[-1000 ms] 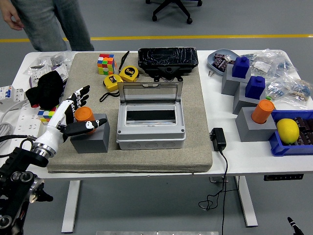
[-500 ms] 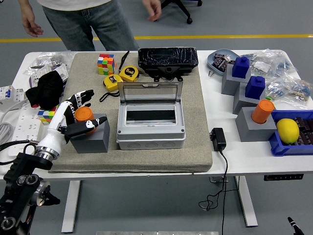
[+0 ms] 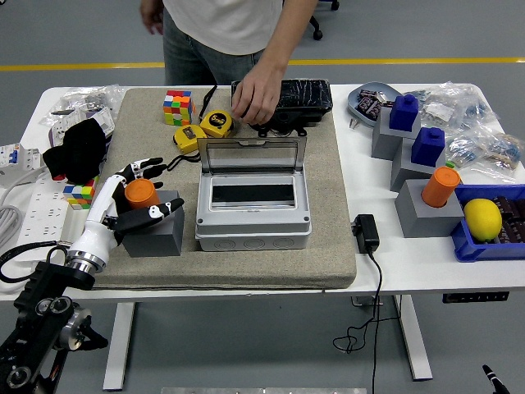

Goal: Fetch the battery,place it into the box,close the lid of the box

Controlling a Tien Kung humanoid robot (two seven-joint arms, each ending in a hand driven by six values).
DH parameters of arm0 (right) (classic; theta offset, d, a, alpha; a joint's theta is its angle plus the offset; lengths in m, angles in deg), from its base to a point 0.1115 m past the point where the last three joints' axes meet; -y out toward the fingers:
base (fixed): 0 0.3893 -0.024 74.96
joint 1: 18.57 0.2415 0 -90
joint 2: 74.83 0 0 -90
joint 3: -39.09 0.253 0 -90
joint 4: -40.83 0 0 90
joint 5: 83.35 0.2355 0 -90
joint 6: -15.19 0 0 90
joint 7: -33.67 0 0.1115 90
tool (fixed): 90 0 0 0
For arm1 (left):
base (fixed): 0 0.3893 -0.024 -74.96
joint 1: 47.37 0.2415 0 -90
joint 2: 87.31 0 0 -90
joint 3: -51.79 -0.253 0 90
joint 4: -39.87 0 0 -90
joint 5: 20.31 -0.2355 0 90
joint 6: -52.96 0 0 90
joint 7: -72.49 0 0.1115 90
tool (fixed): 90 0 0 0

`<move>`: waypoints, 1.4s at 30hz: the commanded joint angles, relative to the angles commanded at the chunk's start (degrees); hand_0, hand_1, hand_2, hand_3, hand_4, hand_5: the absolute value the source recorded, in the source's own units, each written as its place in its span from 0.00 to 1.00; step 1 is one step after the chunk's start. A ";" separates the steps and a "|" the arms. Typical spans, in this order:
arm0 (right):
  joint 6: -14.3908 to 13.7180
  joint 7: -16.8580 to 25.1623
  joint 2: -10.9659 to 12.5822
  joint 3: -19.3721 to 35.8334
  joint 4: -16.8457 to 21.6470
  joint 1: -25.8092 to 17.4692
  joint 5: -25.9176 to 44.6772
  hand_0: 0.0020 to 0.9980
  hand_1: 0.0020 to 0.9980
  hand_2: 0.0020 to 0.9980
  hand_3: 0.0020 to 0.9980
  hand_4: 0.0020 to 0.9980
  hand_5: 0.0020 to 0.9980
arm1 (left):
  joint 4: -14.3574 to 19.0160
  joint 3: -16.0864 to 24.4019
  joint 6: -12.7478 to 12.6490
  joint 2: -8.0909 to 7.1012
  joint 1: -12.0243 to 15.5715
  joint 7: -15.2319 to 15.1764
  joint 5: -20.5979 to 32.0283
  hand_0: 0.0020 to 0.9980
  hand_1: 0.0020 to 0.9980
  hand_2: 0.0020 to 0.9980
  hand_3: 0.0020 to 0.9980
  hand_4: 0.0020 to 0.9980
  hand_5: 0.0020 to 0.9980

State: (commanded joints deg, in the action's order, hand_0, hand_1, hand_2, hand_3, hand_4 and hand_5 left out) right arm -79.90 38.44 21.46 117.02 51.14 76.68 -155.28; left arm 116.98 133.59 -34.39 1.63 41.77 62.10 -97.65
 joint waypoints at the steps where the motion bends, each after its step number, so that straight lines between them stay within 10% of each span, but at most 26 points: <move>1: 0.00 0.01 0.00 -0.01 0.00 -0.01 0.00 0.88 0.86 0.81 0.86 1.00 1.00 | -0.03 -0.12 -0.15 0.00 0.01 -0.04 0.05 0.71 0.83 0.78 0.76 1.00 0.00; 22: 0.00 0.12 0.05 0.23 0.00 0.30 0.15 0.88 0.86 0.81 0.86 1.00 1.00 | 0.28 -1.17 -4.21 0.12 -0.39 0.46 -2.76 0.51 0.52 0.45 0.49 0.94 0.00; 42: -0.04 0.25 0.39 1.51 0.00 0.62 -0.19 0.88 0.86 0.81 0.86 1.00 1.00 | -1.87 -3.23 -8.54 0.64 -1.06 -1.49 -1.06 0.46 0.48 0.39 0.39 0.94 0.00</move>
State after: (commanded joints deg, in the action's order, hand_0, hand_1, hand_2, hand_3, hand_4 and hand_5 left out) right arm -79.94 38.69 21.85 118.54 51.14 77.30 -155.47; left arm 115.11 130.36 -42.93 2.28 40.70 60.61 -98.71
